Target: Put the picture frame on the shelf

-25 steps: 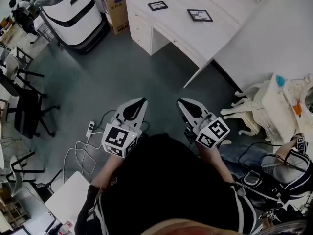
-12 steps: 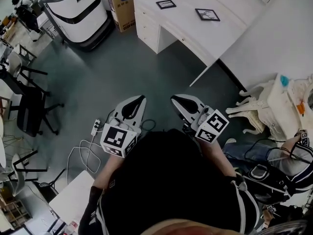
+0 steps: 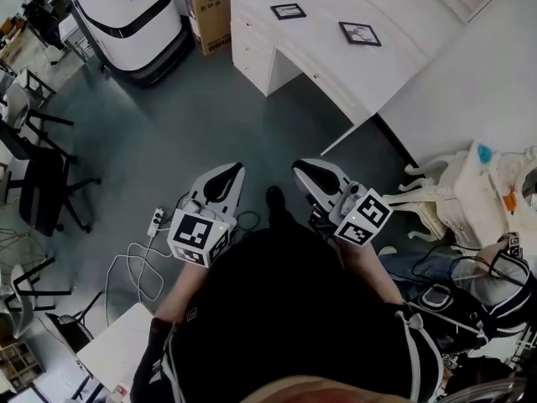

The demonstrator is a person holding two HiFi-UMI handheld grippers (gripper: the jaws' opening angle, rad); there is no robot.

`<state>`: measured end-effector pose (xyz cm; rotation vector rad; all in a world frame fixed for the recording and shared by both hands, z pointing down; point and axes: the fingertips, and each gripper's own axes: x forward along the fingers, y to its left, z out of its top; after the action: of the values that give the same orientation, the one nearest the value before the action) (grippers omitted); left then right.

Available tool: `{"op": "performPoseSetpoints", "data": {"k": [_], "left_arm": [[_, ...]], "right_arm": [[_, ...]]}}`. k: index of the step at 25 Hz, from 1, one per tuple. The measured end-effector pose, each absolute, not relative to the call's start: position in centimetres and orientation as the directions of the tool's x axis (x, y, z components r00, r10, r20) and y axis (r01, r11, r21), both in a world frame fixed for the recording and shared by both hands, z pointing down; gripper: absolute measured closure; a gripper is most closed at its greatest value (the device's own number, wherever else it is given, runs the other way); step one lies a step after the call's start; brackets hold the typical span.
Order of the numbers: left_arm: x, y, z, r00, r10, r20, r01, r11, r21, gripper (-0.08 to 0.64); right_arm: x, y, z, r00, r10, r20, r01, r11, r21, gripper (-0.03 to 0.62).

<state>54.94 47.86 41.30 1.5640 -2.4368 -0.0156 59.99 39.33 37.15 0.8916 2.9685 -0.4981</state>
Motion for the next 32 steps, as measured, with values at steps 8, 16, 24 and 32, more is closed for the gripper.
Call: {"op": "performPoseSetpoints", "data": {"k": [8,16,24,32], "left_arm": [[48.9,41.4,40.4,-0.393,-0.893,0.217,-0.898,0.424,0.118,0.552],[43.0,35.4,40.8,-0.428,-0.872,0.237,-0.876,0.465,0.129,0.552],[38.6,31.1,41.4,-0.451,-0.856,0.254,-0.858,0.494,0.141,0.552],[32.8,27.9,42.2,-0.429,-0.863,0.269,-0.867,0.476,0.147,0.552]], "right_arm": [[53.9,31.8,37.9,-0.851,0.518,-0.083,0.515,0.794,-0.324,0.568],[48.3,25.4,38.7,-0.83,0.55,-0.093,0.544,0.76,-0.355,0.568],[44.0,20.9,39.4,-0.812,0.579,-0.08,0.563,0.738,-0.372,0.56],[38.8,18.6,40.9,-0.821,0.569,-0.054,0.535,0.731,-0.424,0.528]]}}
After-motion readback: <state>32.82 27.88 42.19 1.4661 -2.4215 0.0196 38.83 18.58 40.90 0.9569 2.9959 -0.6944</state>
